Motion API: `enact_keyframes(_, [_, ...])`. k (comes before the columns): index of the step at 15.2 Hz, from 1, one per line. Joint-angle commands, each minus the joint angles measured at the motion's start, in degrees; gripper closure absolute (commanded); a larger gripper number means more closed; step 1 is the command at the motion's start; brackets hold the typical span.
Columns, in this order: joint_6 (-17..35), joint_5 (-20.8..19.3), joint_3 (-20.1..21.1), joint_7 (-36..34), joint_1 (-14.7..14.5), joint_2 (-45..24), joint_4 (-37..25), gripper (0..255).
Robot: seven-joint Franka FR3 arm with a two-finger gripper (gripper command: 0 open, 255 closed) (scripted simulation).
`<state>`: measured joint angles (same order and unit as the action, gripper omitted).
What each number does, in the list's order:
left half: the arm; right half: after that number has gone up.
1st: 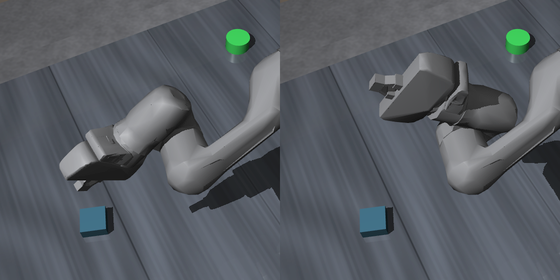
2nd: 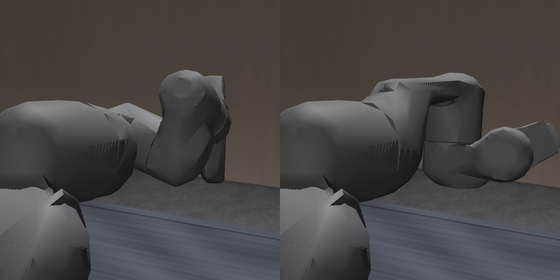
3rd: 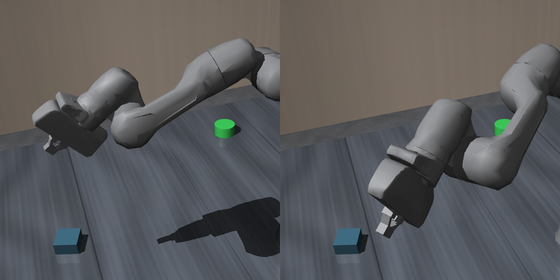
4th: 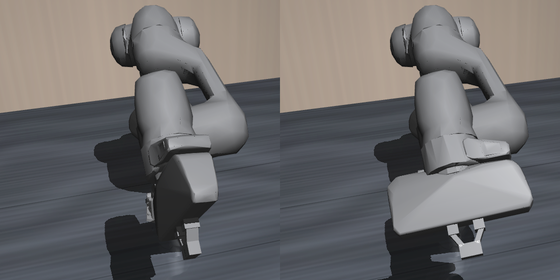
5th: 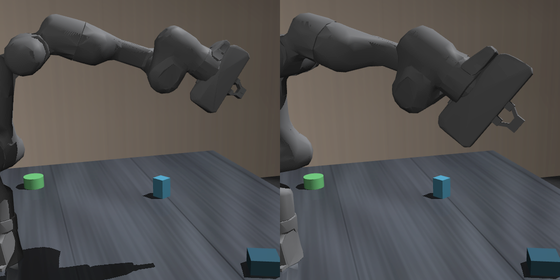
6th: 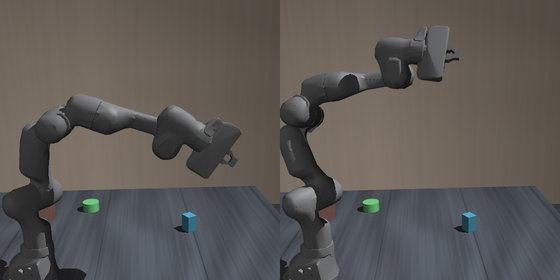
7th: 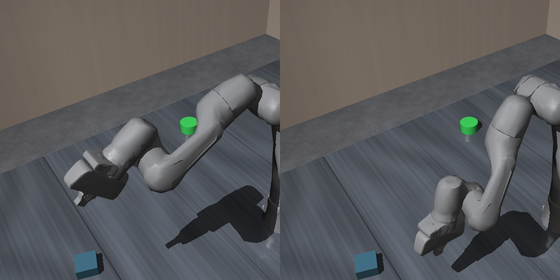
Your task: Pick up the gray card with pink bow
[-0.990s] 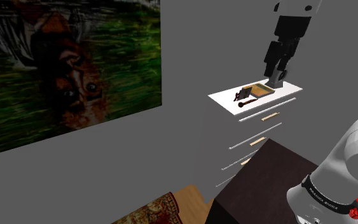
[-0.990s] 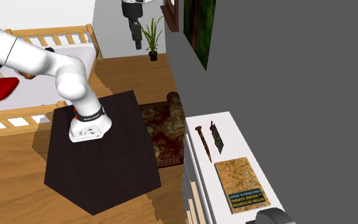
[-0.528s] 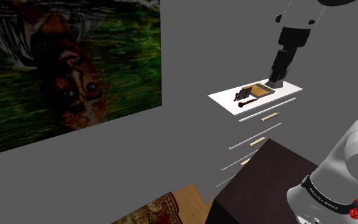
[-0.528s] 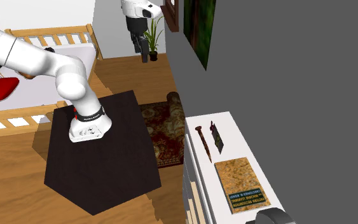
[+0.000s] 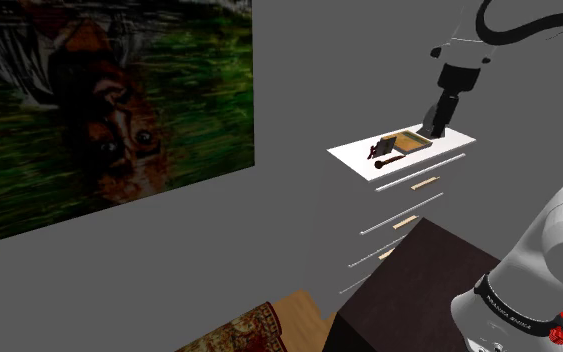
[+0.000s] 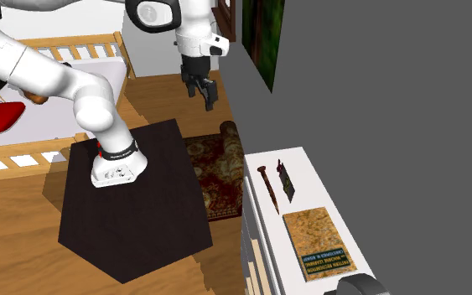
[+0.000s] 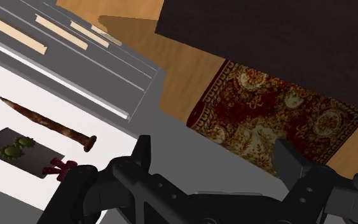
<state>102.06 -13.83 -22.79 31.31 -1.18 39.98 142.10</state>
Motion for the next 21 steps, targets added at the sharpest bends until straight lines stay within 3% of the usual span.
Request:
enact_keyframes(1, [2.3,-1.3,-3.4,5.5,-0.6,-2.4,-0.7,0])
enact_keyframes(6, [9.2,-2.2,-12.6,19.2,-3.6,-11.0,-3.9,0])
enact_keyframes(11, [15.7,2.1,-22.3,34.7,-8.8,-22.7,-9.5,0])
enact_keyframes(14, [18.8,8.9,-28.1,46.2,-12.2,-31.9,-13.9,0])
enact_keyframes(17, [20.3,19.8,-31.5,59.9,-13.3,-43.4,-19.2,0])
enact_keyframes(21, [19.1,32.7,-27.9,75.2,-7.0,-57.4,-28.0,0])
